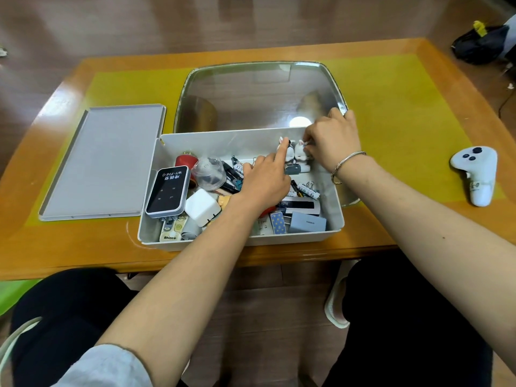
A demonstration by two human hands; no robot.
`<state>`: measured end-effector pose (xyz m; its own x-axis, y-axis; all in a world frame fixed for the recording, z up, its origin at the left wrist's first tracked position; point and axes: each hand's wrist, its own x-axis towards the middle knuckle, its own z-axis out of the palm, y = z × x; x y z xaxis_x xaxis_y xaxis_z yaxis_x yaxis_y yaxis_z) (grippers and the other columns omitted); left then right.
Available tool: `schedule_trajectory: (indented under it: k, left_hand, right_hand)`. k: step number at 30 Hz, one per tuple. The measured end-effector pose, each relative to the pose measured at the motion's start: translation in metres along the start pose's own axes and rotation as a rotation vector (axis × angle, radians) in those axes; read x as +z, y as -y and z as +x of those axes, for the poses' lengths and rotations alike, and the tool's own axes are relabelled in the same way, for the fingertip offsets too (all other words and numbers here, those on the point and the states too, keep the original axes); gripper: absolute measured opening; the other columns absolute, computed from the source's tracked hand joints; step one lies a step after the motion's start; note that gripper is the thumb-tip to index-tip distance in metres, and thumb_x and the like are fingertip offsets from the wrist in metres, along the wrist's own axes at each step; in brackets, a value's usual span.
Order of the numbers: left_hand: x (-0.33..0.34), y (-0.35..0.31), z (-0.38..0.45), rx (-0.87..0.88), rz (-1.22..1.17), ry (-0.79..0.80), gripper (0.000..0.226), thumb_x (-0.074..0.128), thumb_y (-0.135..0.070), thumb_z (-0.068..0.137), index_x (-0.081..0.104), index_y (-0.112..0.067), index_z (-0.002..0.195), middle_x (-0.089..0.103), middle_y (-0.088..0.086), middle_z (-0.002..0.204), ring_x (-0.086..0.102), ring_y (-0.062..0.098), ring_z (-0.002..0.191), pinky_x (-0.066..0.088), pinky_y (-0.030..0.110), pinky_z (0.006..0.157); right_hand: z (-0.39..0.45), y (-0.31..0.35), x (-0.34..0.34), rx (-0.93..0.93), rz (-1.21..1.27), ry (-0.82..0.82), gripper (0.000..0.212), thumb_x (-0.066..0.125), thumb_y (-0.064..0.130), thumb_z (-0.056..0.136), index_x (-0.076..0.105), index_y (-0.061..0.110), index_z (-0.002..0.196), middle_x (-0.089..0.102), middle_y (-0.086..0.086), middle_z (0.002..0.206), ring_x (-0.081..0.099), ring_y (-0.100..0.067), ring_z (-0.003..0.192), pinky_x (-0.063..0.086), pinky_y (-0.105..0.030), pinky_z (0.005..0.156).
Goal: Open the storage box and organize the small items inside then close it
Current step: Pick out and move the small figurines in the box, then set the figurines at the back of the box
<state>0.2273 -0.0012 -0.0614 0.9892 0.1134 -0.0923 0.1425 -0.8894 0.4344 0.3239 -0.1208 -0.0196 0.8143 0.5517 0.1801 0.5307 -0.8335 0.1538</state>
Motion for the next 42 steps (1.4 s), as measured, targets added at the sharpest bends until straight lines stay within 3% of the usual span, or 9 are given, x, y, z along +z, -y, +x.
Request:
schedule_trajectory:
  k: [8, 14, 18, 36, 42]
  left_hand:
    - [0.002, 0.006, -0.002, -0.010, -0.044, 0.000, 0.078, 0.044, -0.020, 0.093, -0.005, -0.023, 0.153, 0.041, 0.008, 0.143, 0.032, 0.030, 0.130, 0.024, 0.051, 0.104]
    - [0.004, 0.008, -0.014, 0.002, 0.073, -0.031, 0.040, 0.036, -0.030, 0.096, 0.034, -0.017, 0.135, 0.046, 0.009, 0.137, 0.036, 0.027, 0.125, 0.024, 0.047, 0.101]
    - [0.007, 0.011, -0.013, 0.047, 0.209, 0.093, 0.040, 0.026, -0.034, 0.098, 0.044, -0.022, 0.132, 0.042, 0.008, 0.141, 0.031, 0.027, 0.130, 0.021, 0.049, 0.102]
    - [0.005, 0.004, -0.009, 0.061, 0.228, 0.142, 0.043, 0.026, -0.032, 0.099, 0.043, -0.024, 0.137, 0.030, 0.007, 0.153, 0.024, 0.027, 0.137, 0.018, 0.052, 0.106]
    - [-0.010, 0.007, -0.033, 0.071, 0.168, -0.012, 0.043, 0.034, -0.030, 0.097, 0.044, -0.023, 0.139, 0.037, 0.002, 0.149, 0.026, 0.024, 0.135, 0.020, 0.045, 0.104]
  right_hand:
    - [-0.010, -0.004, 0.002, -0.001, 0.086, -0.041, 0.019, 0.065, 0.025, 0.084, 0.069, 0.020, 0.102, 0.062, -0.004, 0.109, 0.046, -0.029, 0.108, 0.027, -0.038, 0.087]
    - [-0.014, -0.008, 0.006, 0.029, 0.206, -0.078, 0.018, 0.063, 0.021, 0.085, 0.069, 0.021, 0.102, 0.060, -0.003, 0.109, 0.047, -0.028, 0.107, 0.028, -0.036, 0.085]
    - [-0.017, -0.008, 0.008, 0.038, 0.223, -0.092, 0.017, 0.062, 0.022, 0.086, 0.069, 0.022, 0.101, 0.060, -0.002, 0.107, 0.048, -0.026, 0.107, 0.028, -0.037, 0.085]
    - [-0.021, -0.007, 0.006, 0.049, 0.241, -0.069, 0.017, 0.059, 0.023, 0.088, 0.068, 0.024, 0.103, 0.060, -0.001, 0.109, 0.047, -0.026, 0.107, 0.029, -0.038, 0.086]
    - [-0.030, 0.002, -0.001, 0.019, 0.286, -0.108, 0.017, 0.058, 0.025, 0.089, 0.068, 0.022, 0.102, 0.060, -0.002, 0.107, 0.047, -0.026, 0.106, 0.030, -0.038, 0.087]
